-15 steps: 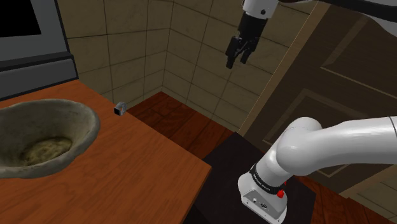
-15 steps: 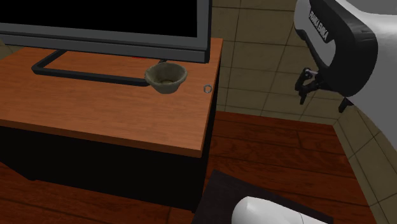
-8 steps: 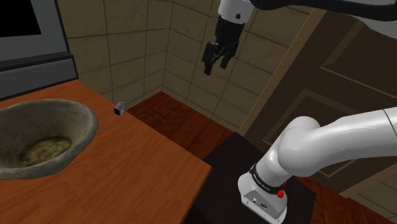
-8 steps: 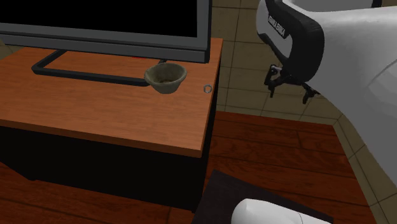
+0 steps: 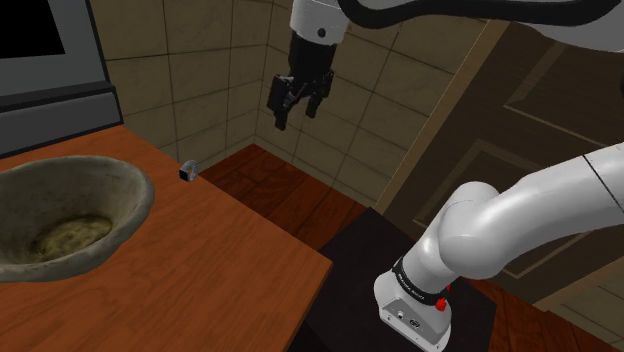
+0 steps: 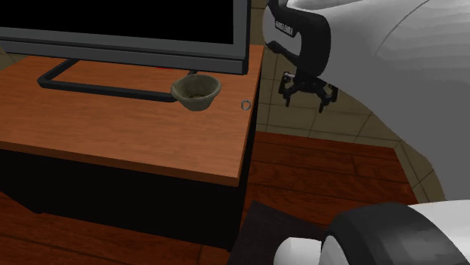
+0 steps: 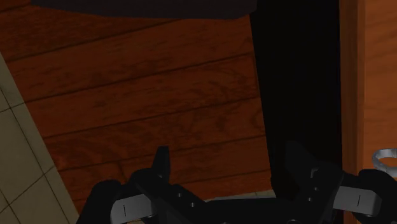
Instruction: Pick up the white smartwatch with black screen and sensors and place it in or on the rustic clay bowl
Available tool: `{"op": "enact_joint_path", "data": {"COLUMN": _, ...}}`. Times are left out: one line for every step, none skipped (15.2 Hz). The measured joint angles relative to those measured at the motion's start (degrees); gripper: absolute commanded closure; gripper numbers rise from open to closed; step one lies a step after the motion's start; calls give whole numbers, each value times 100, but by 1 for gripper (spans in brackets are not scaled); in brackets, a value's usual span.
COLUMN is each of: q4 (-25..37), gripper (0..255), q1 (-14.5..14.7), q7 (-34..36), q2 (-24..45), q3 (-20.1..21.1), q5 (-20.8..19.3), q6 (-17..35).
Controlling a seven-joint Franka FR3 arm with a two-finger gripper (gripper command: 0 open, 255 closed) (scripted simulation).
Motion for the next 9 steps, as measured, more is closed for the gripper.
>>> {"op": "enact_joint_path", "data": {"q4": 79, "gripper": 0, "q1": 39, "q7": 112, "q2": 154, "q3": 114, "q5": 23, "q6": 88}}
{"op": "enact_joint_path", "data": {"q4": 103, "gripper": 0, "q1": 68, "q7": 168, "q2": 236, "q3": 180, "q5": 38, "q6": 157}}
{"op": "enact_joint_path", "data": {"q4": 172, "gripper": 0, "q1": 100, "q7": 270, "q2": 387, "q3": 284, "q5": 47, "q6": 250}}
{"op": "enact_joint_path", "data": {"q4": 286, "gripper": 0, "q1": 122, "q7": 358, "q2": 562, "q3": 375, "q5": 39, "q6": 320}}
{"op": "enact_joint_path", "data": {"q4": 382, "gripper": 0, "q1": 157, "q7": 467, "q2": 703, "q3": 477, "q5": 38, "q6": 374}}
{"op": "enact_joint_path", "data": {"q4": 485, "gripper": 0, "q1": 188, "q7": 560, "q2": 832, "q3": 566, "q5": 32, "q6": 411}}
{"op": "enact_joint_path", "data": {"q4": 596, "gripper": 0, "q1": 214, "q7": 669, "q2": 1014, "q3": 667, "q5": 4, "q6": 490}}
{"op": "enact_joint_path", "data": {"q4": 740, "gripper": 0, "q1": 241, "q7": 776, "q2": 1189, "q3": 760, "q5": -27, "q6": 524}}
{"op": "enact_joint_path", "data": {"q4": 892, "gripper": 0, "q1": 258, "q7": 860, "q2": 1375, "q3": 838, "q5": -74, "q6": 564}}
